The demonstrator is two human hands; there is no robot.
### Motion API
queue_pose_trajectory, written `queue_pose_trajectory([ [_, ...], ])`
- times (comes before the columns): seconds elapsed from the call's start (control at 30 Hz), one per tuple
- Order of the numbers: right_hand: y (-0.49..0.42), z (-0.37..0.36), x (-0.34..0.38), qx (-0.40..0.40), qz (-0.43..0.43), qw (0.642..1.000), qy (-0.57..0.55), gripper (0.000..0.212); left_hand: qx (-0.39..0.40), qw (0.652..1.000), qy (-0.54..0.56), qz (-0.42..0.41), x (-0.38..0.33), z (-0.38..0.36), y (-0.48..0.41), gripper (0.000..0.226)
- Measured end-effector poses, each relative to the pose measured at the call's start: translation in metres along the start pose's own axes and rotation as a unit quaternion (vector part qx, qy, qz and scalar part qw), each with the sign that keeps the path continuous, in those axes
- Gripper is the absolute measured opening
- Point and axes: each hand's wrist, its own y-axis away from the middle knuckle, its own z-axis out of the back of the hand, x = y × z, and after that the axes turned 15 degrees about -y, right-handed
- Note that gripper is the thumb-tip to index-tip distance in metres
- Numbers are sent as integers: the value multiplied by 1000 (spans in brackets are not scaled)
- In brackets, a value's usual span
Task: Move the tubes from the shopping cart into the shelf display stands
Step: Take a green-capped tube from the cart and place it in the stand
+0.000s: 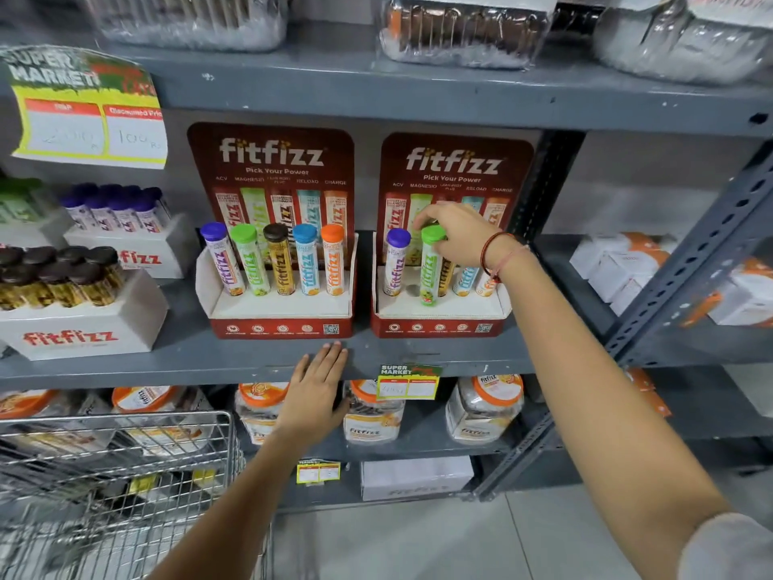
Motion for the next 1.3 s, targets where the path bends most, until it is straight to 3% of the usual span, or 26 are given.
queue_pose_trajectory([
  [0.63, -31, -3, -20, 30, 3, 998, -54, 39, -13, 1000, 9, 6, 0, -5, 0, 72],
  [0.93, -29, -9, -28, 41, -19, 998, -37, 55, -15, 1000, -4, 3, 2, -8, 0, 73],
  [1.1, -27, -12, -32, -2, -35, 999, -13, 36, -12, 1000, -5, 6, 1, -8, -1, 73],
  [1.3, -25, -17, -30, -12, -46, 999, -17, 37, -1, 1000, -4, 6, 1, -5, 0, 74],
])
